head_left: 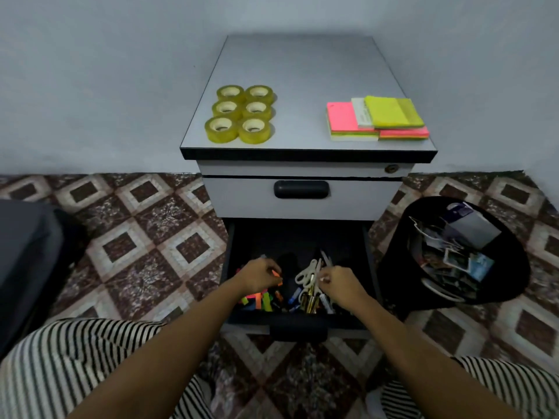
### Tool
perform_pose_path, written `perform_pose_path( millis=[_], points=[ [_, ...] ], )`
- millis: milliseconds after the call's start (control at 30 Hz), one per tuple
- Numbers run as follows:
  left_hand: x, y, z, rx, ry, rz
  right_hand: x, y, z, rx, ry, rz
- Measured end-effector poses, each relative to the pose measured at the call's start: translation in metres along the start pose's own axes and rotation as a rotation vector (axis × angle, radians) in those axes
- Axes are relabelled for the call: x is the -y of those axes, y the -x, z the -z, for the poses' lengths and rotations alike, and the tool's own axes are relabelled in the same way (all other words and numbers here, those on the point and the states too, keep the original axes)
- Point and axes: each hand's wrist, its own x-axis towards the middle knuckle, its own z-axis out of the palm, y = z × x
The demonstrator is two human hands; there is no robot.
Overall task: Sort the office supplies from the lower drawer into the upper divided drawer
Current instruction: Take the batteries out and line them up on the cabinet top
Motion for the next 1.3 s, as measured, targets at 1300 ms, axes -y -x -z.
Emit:
perform_pose_path(
  millis=[1300],
  points=[
    [0.032, -0.039, -0.05, 0.275, -0.488, -0.215, 0.017, -0.048, -0.064, 0.311, 0.814, 0.36]
  ],
)
